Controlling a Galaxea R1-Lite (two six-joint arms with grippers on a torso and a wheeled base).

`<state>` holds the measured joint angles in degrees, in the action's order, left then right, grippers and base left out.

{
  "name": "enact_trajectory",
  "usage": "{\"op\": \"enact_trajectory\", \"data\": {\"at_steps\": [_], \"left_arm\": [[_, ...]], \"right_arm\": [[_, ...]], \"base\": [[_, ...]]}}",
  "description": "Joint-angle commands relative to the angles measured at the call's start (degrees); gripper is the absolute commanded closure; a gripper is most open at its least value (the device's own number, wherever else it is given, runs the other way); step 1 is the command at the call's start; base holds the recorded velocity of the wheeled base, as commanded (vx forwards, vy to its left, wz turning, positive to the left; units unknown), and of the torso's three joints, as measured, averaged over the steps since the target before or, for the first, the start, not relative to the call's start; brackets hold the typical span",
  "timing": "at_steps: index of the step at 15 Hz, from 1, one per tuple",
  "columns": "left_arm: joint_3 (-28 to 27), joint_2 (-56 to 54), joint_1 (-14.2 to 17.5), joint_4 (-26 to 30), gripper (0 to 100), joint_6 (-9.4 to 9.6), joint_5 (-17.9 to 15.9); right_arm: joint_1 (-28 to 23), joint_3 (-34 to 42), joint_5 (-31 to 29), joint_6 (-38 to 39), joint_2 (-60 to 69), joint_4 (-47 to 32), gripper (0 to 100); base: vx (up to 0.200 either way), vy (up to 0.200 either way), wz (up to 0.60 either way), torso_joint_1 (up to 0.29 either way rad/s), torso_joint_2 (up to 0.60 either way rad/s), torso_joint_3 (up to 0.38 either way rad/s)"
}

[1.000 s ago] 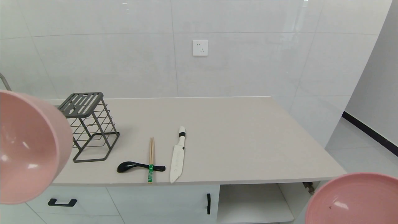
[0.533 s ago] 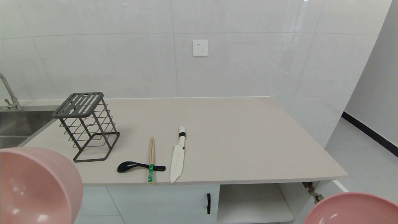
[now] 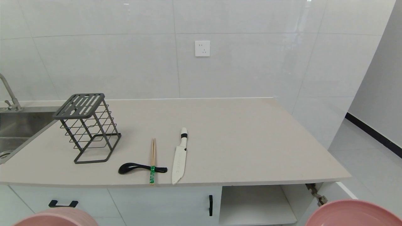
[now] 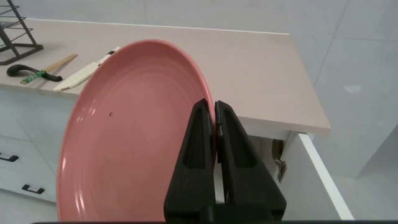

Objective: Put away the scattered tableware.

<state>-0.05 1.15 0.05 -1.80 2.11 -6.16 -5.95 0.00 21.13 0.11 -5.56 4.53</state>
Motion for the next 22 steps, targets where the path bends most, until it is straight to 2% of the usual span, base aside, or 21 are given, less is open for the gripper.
{"op": "enact_trajectory", "data": {"at_steps": [1,2,4,5,6,7,9,13,18,22], "left_arm": [[0.0,-1.1,-0.1,2.6,100,1.67,2.4],[0.0,-1.1,-0.1,1.9,100,2.37,3.3],[0.0,-1.1,-0.1,1.9,100,2.55,3.1],[0.0,-1.1,-0.1,2.0,100,1.85,3.3],[0.0,-1.1,-0.1,2.0,100,0.0,3.7],[0.0,-1.1,-0.1,2.0,100,-0.53,3.3],[0.0,-1.1,-0.1,2.0,100,-0.44,3.2],[0.0,-1.1,-0.1,2.1,100,-0.35,3.5],[0.0,-1.1,-0.1,2.1,100,-0.35,3.5],[0.0,-1.1,-0.1,2.1,100,-0.35,3.5]], "right_arm": [[0.0,0.0,0.0,0.2,-0.2,-0.1,100],[0.0,0.0,-1.6,0.2,-0.2,-0.3,100],[0.0,0.0,-6.4,-0.2,-0.2,-0.5,100],[0.1,0.0,-7.1,0.0,-0.2,-0.6,100],[0.0,0.0,-7.2,-0.2,-0.2,-0.6,100],[0.0,0.0,-7.2,-0.2,-0.2,-0.6,100],[0.1,0.0,-7.2,-0.3,-0.2,-0.6,100],[0.1,0.0,-7.2,-0.4,-0.2,-0.6,100],[0.1,0.0,-7.2,-0.1,-0.2,-0.7,100],[0.1,0.0,-7.2,0.1,-0.2,-0.7,100]], "base": [[0.0,0.0,0.0,0.0,0.0,0.0],[0.0,0.0,0.0,0.0,0.0,0.0],[0.0,0.0,0.0,0.0,0.0,0.0],[0.0,0.0,0.0,0.0,0.0,0.0],[0.0,0.0,0.0,0.0,0.0,0.0],[0.0,0.0,0.0,0.0,0.0,0.0],[0.0,0.0,0.0,0.0,0.0,0.0],[-0.2,0.0,0.0,0.007,0.01,0.002],[0.0,0.0,0.0,0.0,0.0,0.0],[0.0,0.0,0.0,-0.168,0.37,0.2]]}}
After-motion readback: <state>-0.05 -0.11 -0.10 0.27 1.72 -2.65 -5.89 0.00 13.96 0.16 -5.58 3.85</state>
